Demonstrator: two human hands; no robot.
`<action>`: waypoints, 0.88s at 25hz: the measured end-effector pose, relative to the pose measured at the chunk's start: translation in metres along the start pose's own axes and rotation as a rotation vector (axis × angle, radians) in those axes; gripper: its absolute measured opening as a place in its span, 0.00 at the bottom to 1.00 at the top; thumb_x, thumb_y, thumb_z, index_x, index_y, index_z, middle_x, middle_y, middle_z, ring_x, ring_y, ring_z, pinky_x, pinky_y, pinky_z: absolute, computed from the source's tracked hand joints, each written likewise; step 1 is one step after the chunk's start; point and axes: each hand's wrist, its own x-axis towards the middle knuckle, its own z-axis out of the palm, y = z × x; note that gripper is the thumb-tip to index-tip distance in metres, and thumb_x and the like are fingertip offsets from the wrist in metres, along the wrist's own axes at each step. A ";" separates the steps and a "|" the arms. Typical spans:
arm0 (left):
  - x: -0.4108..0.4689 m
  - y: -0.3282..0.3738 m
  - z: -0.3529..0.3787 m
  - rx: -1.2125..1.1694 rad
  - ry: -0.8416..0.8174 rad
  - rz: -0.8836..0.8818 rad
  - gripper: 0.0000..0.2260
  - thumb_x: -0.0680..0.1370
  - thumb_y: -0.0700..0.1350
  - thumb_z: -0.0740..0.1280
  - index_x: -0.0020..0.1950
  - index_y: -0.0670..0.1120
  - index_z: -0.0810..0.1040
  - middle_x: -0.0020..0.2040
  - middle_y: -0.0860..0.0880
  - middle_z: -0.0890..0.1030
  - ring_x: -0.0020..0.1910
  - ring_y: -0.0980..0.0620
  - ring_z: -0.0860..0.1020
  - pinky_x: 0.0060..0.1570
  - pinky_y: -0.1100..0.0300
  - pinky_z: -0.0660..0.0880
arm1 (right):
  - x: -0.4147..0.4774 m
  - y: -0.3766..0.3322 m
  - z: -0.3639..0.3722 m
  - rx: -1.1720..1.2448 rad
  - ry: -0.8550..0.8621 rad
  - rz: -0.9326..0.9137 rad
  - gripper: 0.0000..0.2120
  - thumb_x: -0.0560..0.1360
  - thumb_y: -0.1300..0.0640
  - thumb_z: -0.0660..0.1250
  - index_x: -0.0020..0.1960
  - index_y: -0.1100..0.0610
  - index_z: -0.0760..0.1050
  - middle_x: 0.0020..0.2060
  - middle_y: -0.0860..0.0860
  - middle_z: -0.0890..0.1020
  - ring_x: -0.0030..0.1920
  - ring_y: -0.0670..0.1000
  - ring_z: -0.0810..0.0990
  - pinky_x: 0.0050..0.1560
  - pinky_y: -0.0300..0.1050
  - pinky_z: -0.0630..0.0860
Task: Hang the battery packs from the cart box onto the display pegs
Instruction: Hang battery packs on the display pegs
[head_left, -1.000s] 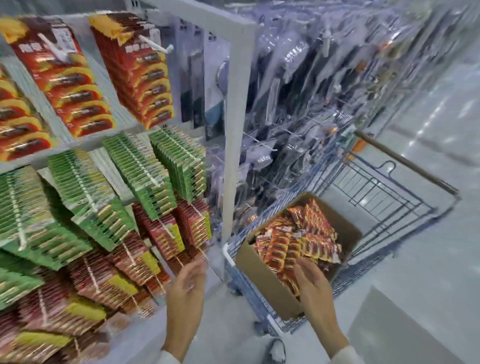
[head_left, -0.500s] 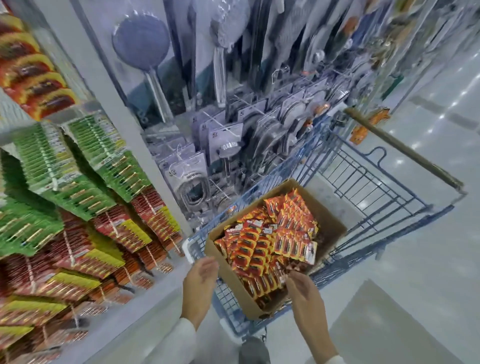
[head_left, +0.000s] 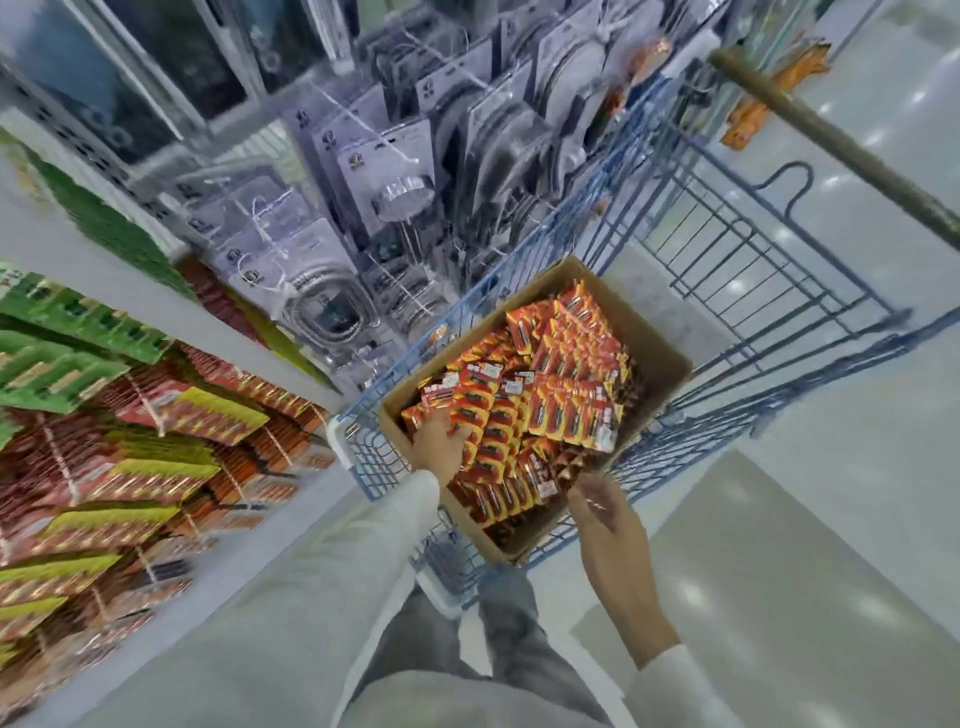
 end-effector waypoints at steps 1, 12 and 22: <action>0.012 0.000 0.005 0.058 -0.020 -0.008 0.19 0.84 0.47 0.67 0.75 0.46 0.73 0.70 0.45 0.78 0.68 0.42 0.77 0.71 0.46 0.72 | -0.001 0.000 0.002 0.005 -0.001 0.011 0.10 0.82 0.51 0.66 0.62 0.51 0.76 0.54 0.40 0.81 0.56 0.46 0.80 0.54 0.40 0.73; 0.074 -0.022 0.025 0.175 -0.011 -0.042 0.32 0.76 0.53 0.77 0.75 0.46 0.70 0.76 0.45 0.69 0.74 0.40 0.71 0.74 0.43 0.67 | 0.015 -0.001 0.024 -0.056 -0.015 0.134 0.10 0.84 0.54 0.63 0.64 0.50 0.75 0.53 0.35 0.78 0.53 0.35 0.76 0.42 0.21 0.72; 0.070 -0.018 0.004 0.024 0.060 -0.105 0.19 0.73 0.49 0.80 0.59 0.47 0.77 0.59 0.46 0.83 0.58 0.44 0.82 0.60 0.47 0.79 | 0.050 -0.020 0.066 -0.182 -0.083 0.150 0.16 0.83 0.51 0.64 0.69 0.52 0.72 0.62 0.44 0.79 0.58 0.45 0.77 0.42 0.25 0.68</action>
